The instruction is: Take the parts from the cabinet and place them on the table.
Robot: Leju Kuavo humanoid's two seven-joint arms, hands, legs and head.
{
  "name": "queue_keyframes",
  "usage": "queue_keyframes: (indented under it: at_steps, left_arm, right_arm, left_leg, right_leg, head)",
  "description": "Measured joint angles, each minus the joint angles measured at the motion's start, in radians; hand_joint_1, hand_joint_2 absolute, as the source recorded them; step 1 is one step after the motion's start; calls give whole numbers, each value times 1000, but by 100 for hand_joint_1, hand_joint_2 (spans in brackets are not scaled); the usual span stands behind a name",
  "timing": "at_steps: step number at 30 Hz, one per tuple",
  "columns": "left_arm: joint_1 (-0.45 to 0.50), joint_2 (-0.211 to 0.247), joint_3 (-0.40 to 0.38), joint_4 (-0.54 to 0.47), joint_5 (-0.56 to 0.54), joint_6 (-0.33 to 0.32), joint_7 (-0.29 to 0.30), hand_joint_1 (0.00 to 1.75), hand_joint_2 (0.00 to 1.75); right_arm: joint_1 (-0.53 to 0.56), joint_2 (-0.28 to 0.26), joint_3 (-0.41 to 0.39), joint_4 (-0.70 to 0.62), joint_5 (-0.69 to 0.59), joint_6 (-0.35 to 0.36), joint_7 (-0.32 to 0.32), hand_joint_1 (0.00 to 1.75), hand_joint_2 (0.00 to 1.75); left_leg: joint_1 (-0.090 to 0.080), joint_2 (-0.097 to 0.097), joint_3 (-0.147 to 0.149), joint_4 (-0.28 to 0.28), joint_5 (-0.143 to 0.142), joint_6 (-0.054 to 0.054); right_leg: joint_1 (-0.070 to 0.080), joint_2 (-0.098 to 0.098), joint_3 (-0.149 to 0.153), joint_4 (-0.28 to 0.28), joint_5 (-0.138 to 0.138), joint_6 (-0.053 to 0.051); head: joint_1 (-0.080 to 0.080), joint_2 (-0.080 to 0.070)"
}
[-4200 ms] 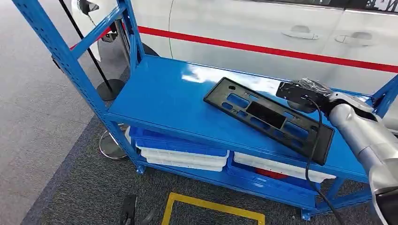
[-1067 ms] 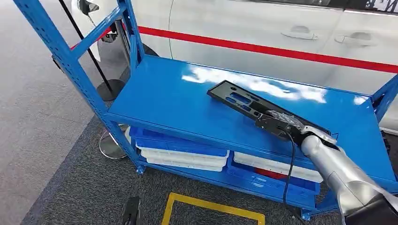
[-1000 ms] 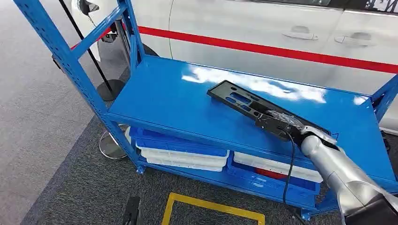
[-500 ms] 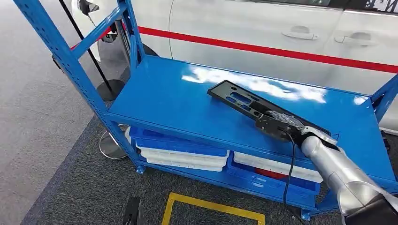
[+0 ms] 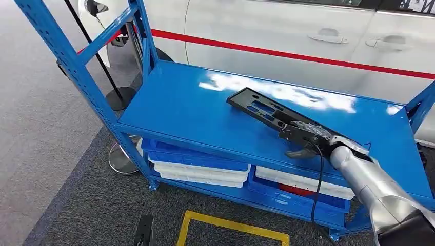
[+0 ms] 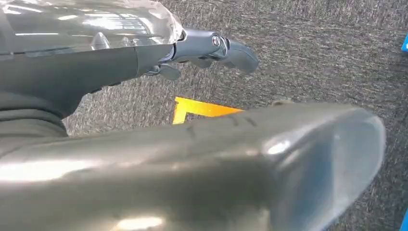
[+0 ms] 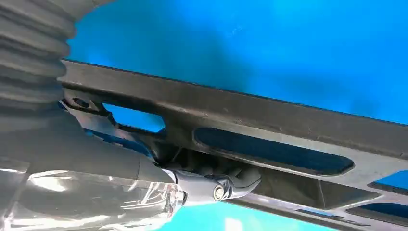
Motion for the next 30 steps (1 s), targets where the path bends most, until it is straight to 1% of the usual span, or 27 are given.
queue_keyframes:
  at_steps: [6, 17, 18, 19, 20, 21, 26, 30]
  left_arm:
    - [0, 0, 0, 0, 0, 2, 0, 0, 0]
    - [0, -2, 0, 0, 0, 11, 1, 0, 0]
    - [0, -2, 0, 0, 0, 12, 1, 0, 0]
    - [0, -2, 0, 0, 0, 12, 0, 0, 0]
    - [0, -2, 0, 0, 0, 12, -1, 0, 0]
    - [1, -2, 0, 0, 0, 12, -2, 0, 0]
    - [2, -3, 0, 0, 0, 11, -6, 0, 0]
    - [2, -3, 0, 0, 0, 11, -6, 0, 0]
  right_arm:
    - [1, 0, 3, 0, 30, -11, 6, 0, 175]
    - [7, -6, 18, 0, 84, -67, 3, 0, 175]
    - [7, -6, 19, 0, 87, -69, 3, 82, 175]
    - [6, -7, 19, 0, 89, -71, 3, 82, 175]
    - [5, -8, 20, 0, 90, -71, 3, 161, 175]
    - [4, -9, 20, 0, 90, -73, 2, 175, 175]
    - [-5, -20, 21, -1, 99, -88, -19, 175, 175]
    - [-11, -27, 24, -3, 112, -106, -21, 175, 175]
  left_leg:
    - [0, 0, 0, 0, 0, 0]
    - [0, 0, 0, 0, 0, 0]
    - [0, 0, 0, 0, 0, 0]
    - [0, 0, 0, 0, 0, 0]
    - [0, 0, 0, 0, 0, 0]
    - [0, 0, 0, 0, 0, 0]
    - [0, 0, 0, 0, 0, 0]
    - [0, 0, 0, 0, 0, 0]
  right_leg:
    - [0, 0, 0, 0, 0, 0]
    - [0, 0, 0, 0, 0, 0]
    - [0, 0, 0, 0, 0, 0]
    - [0, 0, 0, 0, 0, 0]
    - [0, 0, 0, 0, 0, 0]
    - [0, 0, 0, 0, 0, 0]
    - [0, 0, 0, 0, 0, 0]
    - [0, 0, 0, 0, 0, 0]
  head:
    - [0, 0]
    - [0, 0]
    - [0, 0]
    - [0, 0]
    - [0, 0]
    - [0, 0]
    - [0, 0]
    - [0, 0]
